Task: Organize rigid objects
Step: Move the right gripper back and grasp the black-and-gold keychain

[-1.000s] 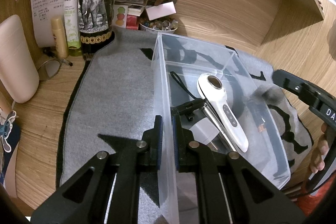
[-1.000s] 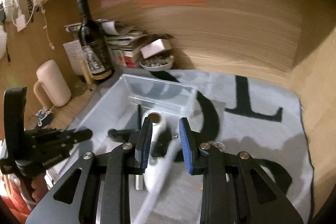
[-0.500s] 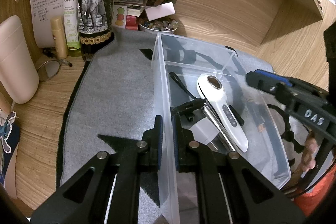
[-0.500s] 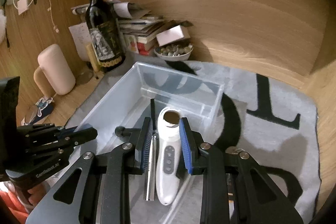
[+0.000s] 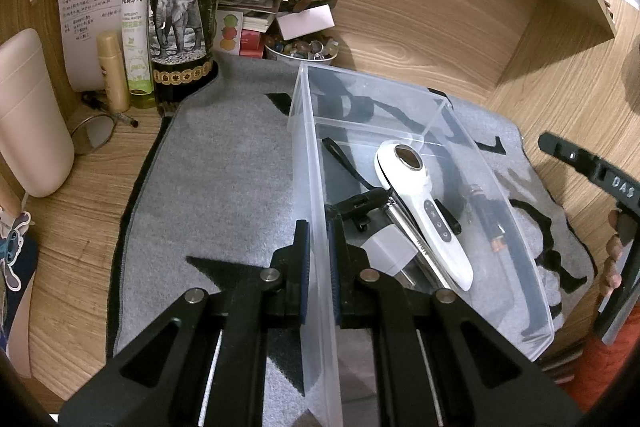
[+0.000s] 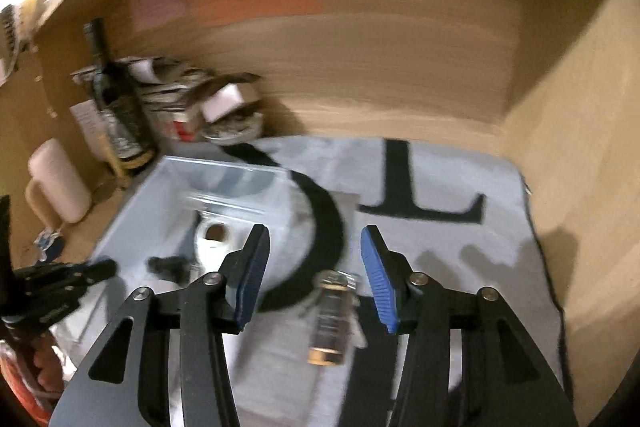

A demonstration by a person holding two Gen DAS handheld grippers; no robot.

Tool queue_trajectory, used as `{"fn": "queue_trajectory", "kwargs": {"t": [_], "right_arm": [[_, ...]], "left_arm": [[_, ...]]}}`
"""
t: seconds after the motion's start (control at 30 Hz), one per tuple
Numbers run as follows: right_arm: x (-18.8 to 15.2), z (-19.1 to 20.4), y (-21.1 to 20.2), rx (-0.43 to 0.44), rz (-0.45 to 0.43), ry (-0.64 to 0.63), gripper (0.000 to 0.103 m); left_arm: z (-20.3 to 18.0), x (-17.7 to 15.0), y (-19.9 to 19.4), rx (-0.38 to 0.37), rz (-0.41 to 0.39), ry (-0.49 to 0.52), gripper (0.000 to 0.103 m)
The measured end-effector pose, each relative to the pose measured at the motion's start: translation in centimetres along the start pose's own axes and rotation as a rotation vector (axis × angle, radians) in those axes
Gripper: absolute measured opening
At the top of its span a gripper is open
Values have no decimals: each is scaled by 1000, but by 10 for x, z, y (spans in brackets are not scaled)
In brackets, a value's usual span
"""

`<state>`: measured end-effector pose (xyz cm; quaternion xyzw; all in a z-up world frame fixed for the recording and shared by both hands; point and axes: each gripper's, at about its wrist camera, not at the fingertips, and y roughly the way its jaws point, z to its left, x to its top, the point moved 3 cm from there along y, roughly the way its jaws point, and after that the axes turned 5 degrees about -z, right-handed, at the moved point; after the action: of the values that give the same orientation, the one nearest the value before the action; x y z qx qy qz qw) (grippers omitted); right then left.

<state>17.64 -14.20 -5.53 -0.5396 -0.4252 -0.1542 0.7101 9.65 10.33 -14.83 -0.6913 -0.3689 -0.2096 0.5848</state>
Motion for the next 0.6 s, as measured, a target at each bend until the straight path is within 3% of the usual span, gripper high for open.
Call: {"fn": "queue_trajectory", "kwargs": {"t": [0.2,0.5,0.6], "right_arm": [[-27,-20,18,-38,97,33,44],[-66,-3,49,28,225,2,44],[-74,-1,60,20,255,-18,35]], "left_arm": [[0,0,0,2,2,0,9],[0,0,0,12,4,4,9],[0,0,0,11,3,4,9]]}}
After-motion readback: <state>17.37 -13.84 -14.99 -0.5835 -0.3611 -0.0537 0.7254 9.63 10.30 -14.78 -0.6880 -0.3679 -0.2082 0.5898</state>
